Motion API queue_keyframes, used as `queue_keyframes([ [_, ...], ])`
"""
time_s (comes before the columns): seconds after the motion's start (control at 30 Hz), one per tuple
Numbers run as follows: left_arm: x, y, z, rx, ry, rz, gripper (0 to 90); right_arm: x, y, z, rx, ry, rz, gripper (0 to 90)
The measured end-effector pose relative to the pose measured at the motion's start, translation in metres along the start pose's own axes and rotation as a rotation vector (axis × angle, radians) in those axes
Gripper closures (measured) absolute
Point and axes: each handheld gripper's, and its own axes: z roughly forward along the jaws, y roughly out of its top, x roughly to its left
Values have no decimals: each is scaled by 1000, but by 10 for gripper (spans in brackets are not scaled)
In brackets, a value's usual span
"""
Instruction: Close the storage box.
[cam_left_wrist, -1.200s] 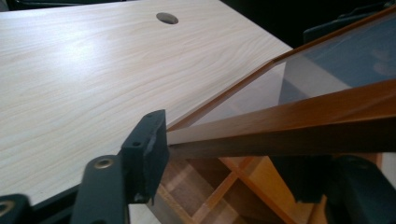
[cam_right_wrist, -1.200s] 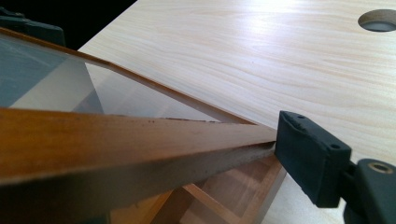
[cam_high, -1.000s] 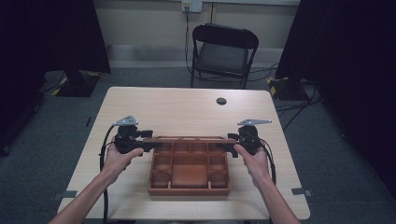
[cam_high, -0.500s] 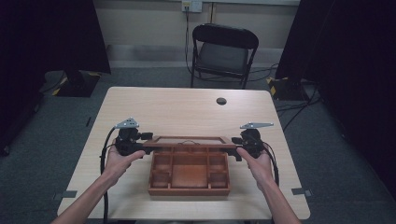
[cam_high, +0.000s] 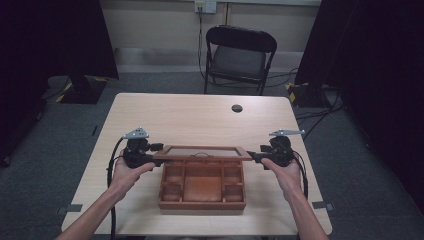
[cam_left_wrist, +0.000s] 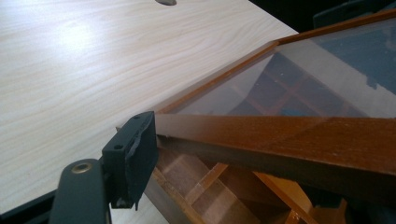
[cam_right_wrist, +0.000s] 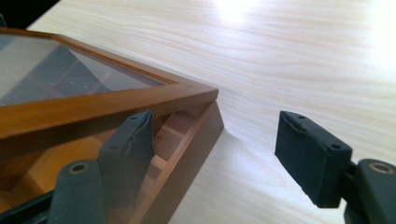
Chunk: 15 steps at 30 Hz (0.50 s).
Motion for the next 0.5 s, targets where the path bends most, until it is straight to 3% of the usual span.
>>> queue_keyframes([
  [0.23, -2, -3, -4, 11, 4, 13, 301, 3, 10, -13, -44, 3, -16, 312],
  [0.37, -3, -5, -6, 11, 10, 30, 277, 14, 20, -25, -63, 83, -57, 403],
  [0.47, -4, -7, -7, 14, 9, 33, 271, 21, 25, -30, -71, 122, -65, 412],
  [0.5, -4, -8, -7, 18, 9, 39, 266, 25, 28, -32, -74, 135, -80, 455],
])
